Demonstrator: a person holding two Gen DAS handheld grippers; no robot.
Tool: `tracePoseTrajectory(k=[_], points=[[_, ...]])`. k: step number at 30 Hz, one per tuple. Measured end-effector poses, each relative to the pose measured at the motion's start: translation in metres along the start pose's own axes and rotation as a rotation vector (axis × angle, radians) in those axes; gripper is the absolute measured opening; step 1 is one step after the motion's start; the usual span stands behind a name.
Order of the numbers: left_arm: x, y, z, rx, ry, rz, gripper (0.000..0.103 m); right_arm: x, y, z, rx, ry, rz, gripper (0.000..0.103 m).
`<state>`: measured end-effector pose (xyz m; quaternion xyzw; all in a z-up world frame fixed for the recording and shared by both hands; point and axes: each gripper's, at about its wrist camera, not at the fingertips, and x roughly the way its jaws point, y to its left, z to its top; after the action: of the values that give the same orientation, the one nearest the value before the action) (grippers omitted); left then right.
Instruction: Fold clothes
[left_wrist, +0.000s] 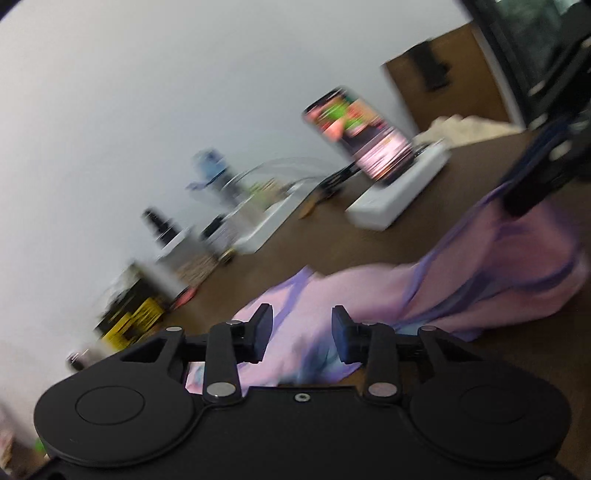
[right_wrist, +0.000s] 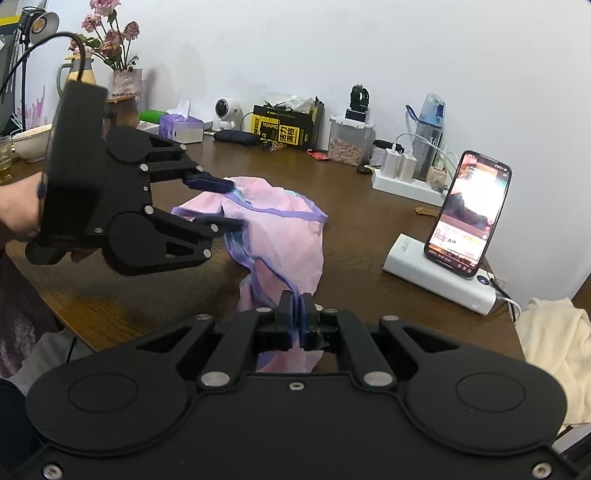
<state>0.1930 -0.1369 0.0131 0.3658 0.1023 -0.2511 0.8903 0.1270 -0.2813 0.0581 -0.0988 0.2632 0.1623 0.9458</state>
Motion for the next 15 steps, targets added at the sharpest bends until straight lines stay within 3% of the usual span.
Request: tracePoseTrajectory(k=[2,4,8,9,11,12,13,15], points=[[0.002,-0.004,0.003,0.027,-0.015,-0.044,0.035,0.002,0.0,0.001,0.003,-0.007,-0.007,0.005],[0.007,-0.007,0.007,0.031,-0.012,-0.096,0.02,0.001,-0.004,0.004,0.001,-0.022,-0.007,0.005],[0.003,-0.009,0.016,0.01,-0.06,-0.172,0.02,-0.005,-0.006,0.008,0.011,-0.048,-0.034,0.005],[-0.002,-0.006,0.018,-0.003,-0.083,-0.175,0.026,-0.006,-0.007,0.009,0.012,-0.053,-0.043,0.005],[-0.013,0.005,0.021,-0.022,-0.137,-0.181,0.056,-0.007,-0.009,0.009,0.015,-0.058,-0.06,0.005],[-0.018,0.008,0.021,-0.017,-0.165,-0.179,0.082,-0.006,-0.013,0.011,0.015,-0.059,-0.067,0.005],[-0.026,0.008,0.021,-0.001,-0.199,-0.171,0.095,-0.005,-0.015,0.012,0.015,-0.061,-0.073,0.005],[-0.034,0.002,0.02,0.05,-0.23,-0.155,0.095,-0.006,-0.015,0.013,0.005,-0.067,-0.071,0.005]])
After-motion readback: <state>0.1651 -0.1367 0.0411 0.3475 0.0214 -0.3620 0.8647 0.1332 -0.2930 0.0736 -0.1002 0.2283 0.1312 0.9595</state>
